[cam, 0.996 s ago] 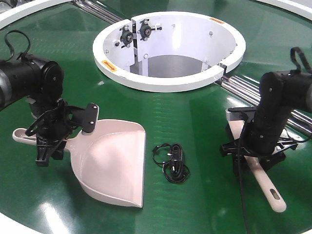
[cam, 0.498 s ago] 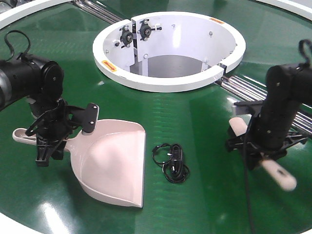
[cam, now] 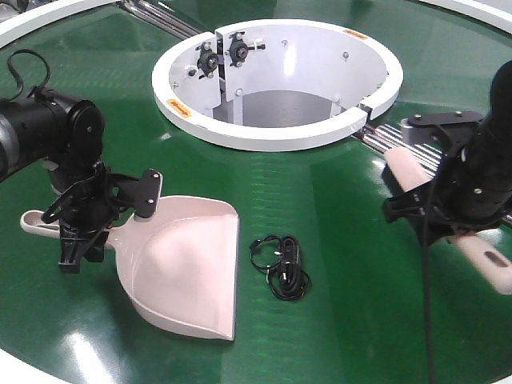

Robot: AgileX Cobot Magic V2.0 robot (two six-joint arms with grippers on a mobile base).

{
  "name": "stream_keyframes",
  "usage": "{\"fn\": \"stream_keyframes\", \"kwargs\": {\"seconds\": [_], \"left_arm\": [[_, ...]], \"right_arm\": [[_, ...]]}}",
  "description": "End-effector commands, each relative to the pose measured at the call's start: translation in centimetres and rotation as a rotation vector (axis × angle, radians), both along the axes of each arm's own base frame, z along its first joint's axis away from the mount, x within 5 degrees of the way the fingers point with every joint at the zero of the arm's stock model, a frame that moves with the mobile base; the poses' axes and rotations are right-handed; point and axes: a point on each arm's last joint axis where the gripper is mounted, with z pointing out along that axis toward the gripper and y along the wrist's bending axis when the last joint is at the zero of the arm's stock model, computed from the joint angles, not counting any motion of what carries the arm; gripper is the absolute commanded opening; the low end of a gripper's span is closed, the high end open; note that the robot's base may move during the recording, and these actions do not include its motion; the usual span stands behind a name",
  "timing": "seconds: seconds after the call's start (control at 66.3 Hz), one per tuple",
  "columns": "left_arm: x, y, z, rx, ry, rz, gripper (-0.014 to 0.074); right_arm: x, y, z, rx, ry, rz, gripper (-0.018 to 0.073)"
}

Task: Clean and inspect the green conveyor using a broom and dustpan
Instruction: 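Grasp the pink brush handle with the right gripper, then sweep the black cable into the dustpan with the right-held brush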

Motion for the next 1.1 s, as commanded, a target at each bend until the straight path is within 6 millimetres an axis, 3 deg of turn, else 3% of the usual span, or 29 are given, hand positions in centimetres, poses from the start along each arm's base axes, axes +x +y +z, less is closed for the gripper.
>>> {"fn": "stream_keyframes", "kwargs": {"seconds": [0.0,0.302,0.604,1.087], "left_arm": [[-0.2,-0.1,2.4,-0.014,-0.063,0.003,-0.0006],[-0.2,-0.1,2.4,-0.014,-0.063,0.003,-0.0006],[-0.2,-0.1,2.4,-0.014,-0.063,0.003,-0.0006],[-0.2,-0.1,2.4,-0.014,-0.062,0.003,-0.0006]], "right_arm": [[-1.5,1.7,0.9,0.012,0.007,0.011,-0.0005],[-2.0,6.2,-4.0,0.042,0.056,0.013,-0.0005],[-1.4,8.4,-7.3,0.089,0.176,-0.017,-0.0005],[-0.1,10.5,-8.7,0.219,0.243,-0.04,-0.0005]]}}
